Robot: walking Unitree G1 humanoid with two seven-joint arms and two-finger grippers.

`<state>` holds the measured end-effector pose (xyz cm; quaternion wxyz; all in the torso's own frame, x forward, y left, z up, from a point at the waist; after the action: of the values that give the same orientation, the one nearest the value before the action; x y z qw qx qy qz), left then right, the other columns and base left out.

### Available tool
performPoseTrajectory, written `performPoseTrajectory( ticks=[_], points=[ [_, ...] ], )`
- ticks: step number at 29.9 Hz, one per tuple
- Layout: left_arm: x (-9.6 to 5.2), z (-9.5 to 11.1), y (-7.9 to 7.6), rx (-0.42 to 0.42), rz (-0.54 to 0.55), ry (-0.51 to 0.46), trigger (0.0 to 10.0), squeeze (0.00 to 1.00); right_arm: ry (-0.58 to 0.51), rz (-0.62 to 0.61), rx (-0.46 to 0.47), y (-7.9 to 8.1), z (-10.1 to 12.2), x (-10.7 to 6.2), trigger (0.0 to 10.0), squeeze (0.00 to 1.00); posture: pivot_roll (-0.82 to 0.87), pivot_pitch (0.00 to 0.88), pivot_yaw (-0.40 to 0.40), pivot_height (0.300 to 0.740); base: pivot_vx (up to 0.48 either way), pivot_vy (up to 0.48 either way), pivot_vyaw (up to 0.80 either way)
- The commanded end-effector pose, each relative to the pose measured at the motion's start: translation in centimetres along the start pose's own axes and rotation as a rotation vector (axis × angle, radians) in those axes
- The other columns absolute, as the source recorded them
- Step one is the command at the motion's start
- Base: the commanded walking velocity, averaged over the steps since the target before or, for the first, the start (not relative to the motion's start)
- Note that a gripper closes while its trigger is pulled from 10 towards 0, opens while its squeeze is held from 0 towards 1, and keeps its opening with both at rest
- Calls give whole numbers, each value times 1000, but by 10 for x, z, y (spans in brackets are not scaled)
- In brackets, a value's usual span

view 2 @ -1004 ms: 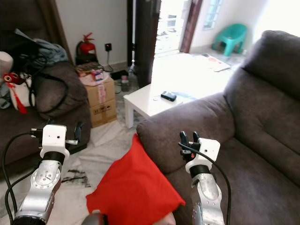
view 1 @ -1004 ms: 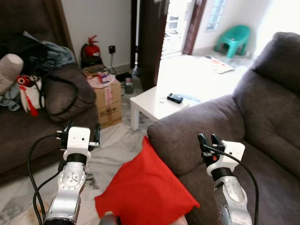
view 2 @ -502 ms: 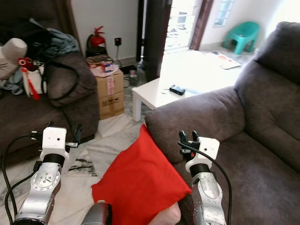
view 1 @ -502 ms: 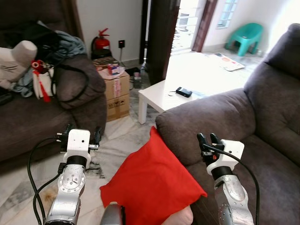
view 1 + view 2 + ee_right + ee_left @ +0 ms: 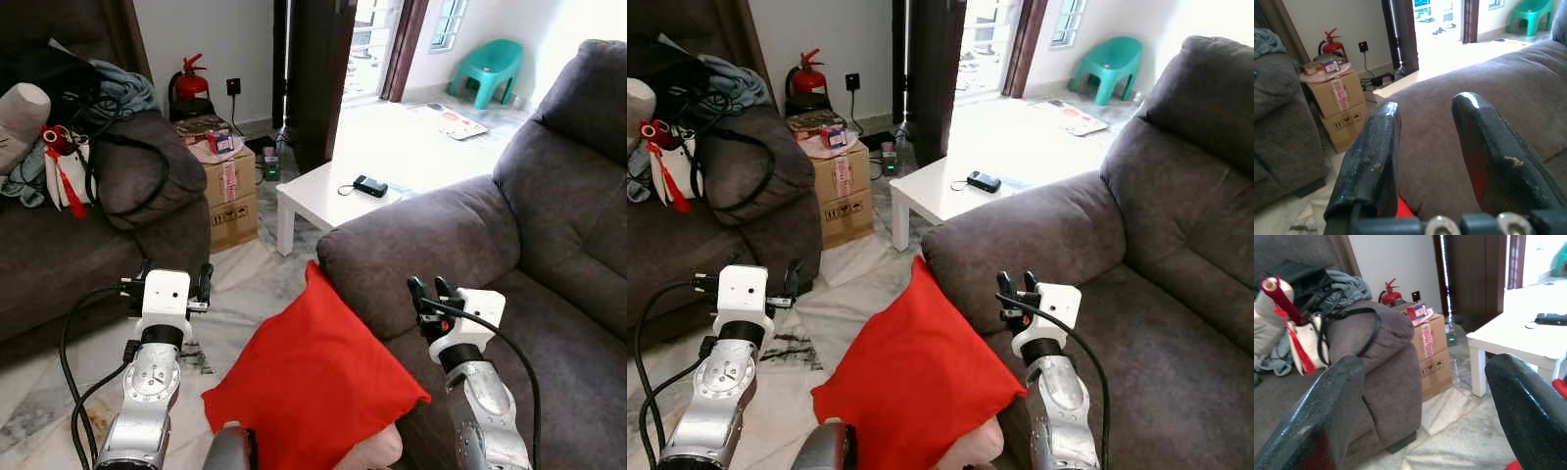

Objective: Move the pillow to the sofa from floor

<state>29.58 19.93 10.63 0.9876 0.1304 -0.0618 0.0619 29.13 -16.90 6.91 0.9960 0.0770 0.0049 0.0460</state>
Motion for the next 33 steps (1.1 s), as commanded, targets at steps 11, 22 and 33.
performPoseTrajectory(
  ticks=[11,22,33],
  points=[
    [1,4,-1,0,7,-5,10000,0,-6,17,-1,1,4,5,10000,0,71,0,-91,566,0,0,0],
    [1,4,1,-9,22,0,10000,0,2,53,6,5,4,7,10000,0,75,0,-99,566,0,0,0],
    [3,7,3,-41,5,-8,10000,0,-2,61,7,7,6,9,10000,0,77,0,-100,566,0,0,0]
  ],
)
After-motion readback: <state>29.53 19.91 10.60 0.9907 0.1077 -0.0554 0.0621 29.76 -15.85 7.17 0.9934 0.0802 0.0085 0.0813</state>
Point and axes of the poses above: a point about 5 cm out from each wrist's last joint towards the gripper, its own x axis pointing out of the wrist towards the gripper, its own z axis along the axis of the wrist's last joint, y = z × x, the point moved 1 cm from there along x, pointing out of the wrist towards the gripper, and after that the axes turned 1 degree about -x, right-handed, at the moved point
